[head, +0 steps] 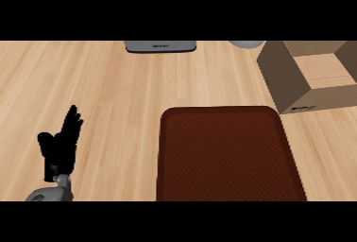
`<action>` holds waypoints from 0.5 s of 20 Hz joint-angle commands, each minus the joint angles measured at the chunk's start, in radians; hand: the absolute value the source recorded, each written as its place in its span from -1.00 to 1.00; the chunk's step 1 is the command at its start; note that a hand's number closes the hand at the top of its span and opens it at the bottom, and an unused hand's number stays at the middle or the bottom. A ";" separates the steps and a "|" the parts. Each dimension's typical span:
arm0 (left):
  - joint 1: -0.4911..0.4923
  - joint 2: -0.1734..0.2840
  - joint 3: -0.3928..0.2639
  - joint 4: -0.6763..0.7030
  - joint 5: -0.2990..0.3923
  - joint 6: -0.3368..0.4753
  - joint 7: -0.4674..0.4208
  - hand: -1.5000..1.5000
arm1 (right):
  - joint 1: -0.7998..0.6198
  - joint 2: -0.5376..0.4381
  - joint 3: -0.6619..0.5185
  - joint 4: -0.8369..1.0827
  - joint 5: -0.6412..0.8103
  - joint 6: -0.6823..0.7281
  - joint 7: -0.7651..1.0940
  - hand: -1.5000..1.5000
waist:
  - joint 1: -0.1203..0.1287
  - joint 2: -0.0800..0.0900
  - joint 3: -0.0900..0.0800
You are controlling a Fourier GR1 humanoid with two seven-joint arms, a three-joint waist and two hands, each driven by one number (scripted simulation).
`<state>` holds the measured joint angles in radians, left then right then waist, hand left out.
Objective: Pick the cupcake from the tray and place it in the cardboard box
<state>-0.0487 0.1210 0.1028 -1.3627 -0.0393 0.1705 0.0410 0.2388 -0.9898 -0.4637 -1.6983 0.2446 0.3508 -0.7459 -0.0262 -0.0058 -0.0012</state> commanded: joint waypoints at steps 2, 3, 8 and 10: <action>-0.036 0.007 0.004 0.007 0.006 -0.012 0.014 0.00 | -0.116 -0.077 -0.110 0.160 -0.036 0.087 -0.015 1.00 | 0.029 0.007 0.001; -0.010 -0.001 -0.004 -0.033 0.003 -0.006 0.020 0.00 | -0.106 -0.043 -0.098 0.210 0.014 0.051 -0.084 1.00 | 0.029 0.006 0.002; -0.036 -0.005 -0.002 0.051 -0.002 -0.019 -0.026 0.00 | -0.318 -0.041 -0.002 0.236 -0.034 0.070 0.099 1.00 | 0.036 0.008 0.001; -0.082 0.024 0.010 0.035 0.001 -0.023 0.029 0.00 | -0.442 -0.068 0.066 0.387 -0.009 0.044 0.087 1.00 | 0.054 0.011 0.002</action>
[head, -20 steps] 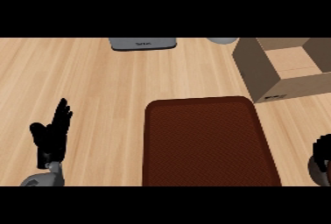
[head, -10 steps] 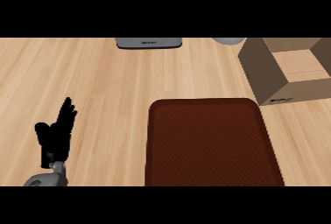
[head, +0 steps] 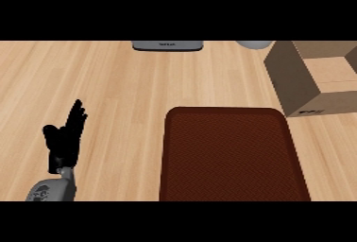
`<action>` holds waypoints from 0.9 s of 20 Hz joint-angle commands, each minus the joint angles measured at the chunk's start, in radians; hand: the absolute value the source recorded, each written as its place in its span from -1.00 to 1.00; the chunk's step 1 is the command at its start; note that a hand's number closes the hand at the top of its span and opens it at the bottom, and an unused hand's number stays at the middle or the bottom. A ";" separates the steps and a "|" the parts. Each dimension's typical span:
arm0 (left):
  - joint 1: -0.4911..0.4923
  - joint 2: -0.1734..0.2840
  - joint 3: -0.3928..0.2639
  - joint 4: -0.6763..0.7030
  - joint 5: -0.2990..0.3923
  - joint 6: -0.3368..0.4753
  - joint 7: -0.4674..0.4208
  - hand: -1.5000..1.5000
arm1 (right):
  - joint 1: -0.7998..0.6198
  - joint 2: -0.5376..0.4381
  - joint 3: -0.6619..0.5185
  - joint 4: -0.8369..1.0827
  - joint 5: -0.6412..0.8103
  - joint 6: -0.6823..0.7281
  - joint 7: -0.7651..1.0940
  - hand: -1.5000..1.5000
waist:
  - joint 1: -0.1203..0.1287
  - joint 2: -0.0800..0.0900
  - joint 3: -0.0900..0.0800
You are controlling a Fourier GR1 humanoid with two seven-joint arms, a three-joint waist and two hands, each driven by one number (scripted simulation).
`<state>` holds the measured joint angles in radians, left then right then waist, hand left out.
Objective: Pick the cupcake from the tray and place it in the cardboard box
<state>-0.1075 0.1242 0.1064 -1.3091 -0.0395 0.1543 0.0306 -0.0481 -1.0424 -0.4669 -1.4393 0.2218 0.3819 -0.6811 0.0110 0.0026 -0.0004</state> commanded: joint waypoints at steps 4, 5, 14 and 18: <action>-0.003 -0.023 -0.039 -0.021 -0.033 0.014 0.000 0.00 | -0.331 -0.032 0.145 0.319 0.050 0.037 0.000 1.00 | 0.023 0.004 0.001; -0.043 0.002 0.010 0.075 -0.002 -0.008 -0.031 0.00 | -0.348 0.047 0.215 0.249 0.090 -0.020 0.050 1.00 | 0.018 0.005 0.000; -0.021 -0.030 -0.041 0.023 -0.022 -0.009 -0.025 0.00 | -0.660 0.163 0.331 0.731 0.264 -0.134 -0.099 1.00 | 0.059 0.017 0.002; -0.052 -0.035 -0.040 -0.007 -0.025 0.014 0.038 0.00 | -0.689 0.188 0.364 0.873 0.385 -0.305 -0.190 1.00 | 0.050 0.016 0.004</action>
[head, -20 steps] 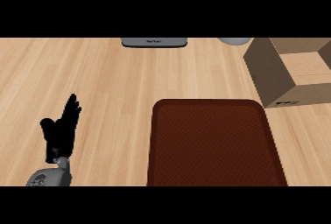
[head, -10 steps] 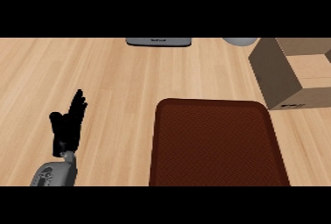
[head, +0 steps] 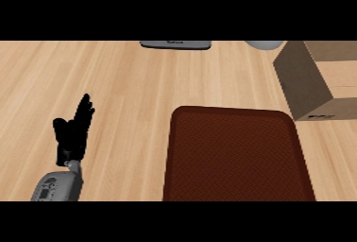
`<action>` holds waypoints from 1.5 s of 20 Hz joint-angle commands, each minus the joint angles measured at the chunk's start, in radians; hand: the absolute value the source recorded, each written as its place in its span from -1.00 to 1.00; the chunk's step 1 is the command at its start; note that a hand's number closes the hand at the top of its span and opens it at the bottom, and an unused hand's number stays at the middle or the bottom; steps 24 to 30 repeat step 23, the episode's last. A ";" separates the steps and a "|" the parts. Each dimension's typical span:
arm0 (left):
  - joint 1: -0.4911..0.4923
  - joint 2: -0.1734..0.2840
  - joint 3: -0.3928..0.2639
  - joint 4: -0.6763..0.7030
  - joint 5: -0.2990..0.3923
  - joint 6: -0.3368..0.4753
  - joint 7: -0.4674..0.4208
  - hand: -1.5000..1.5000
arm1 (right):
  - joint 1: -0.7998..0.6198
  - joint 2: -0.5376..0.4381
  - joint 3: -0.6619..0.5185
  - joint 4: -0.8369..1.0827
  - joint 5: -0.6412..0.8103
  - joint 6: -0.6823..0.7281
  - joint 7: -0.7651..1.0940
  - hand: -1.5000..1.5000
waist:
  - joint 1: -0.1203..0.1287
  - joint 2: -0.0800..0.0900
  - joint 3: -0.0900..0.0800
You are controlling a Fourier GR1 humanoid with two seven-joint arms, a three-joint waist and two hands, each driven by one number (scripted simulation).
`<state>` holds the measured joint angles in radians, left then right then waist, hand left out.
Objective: Pick the cupcake from the tray and place it in the cardboard box
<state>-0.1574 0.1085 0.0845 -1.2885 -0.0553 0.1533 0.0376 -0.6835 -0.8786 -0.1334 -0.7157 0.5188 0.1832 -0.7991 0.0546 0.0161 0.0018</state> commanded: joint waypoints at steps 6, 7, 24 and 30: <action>0.021 0.016 -0.003 -0.018 0.006 -0.027 -0.011 0.00 | -0.167 0.102 0.017 0.367 0.074 -0.007 0.002 -1.00 | 0.019 0.006 0.002; -0.009 0.005 -0.003 0.004 0.004 -0.019 -0.013 0.00 | -0.187 0.111 0.014 0.392 0.070 0.013 -0.009 -1.00 | 0.020 0.010 0.002; 0.017 -0.015 -0.024 -0.032 -0.002 -0.011 0.008 0.00 | -0.274 -0.014 -0.227 0.582 -0.219 0.477 -0.048 -1.00 | 0.013 0.013 0.006; 0.017 -0.015 -0.024 -0.032 -0.002 -0.011 0.008 0.00 | -0.274 -0.014 -0.227 0.582 -0.219 0.477 -0.048 -1.00 | 0.013 0.013 0.006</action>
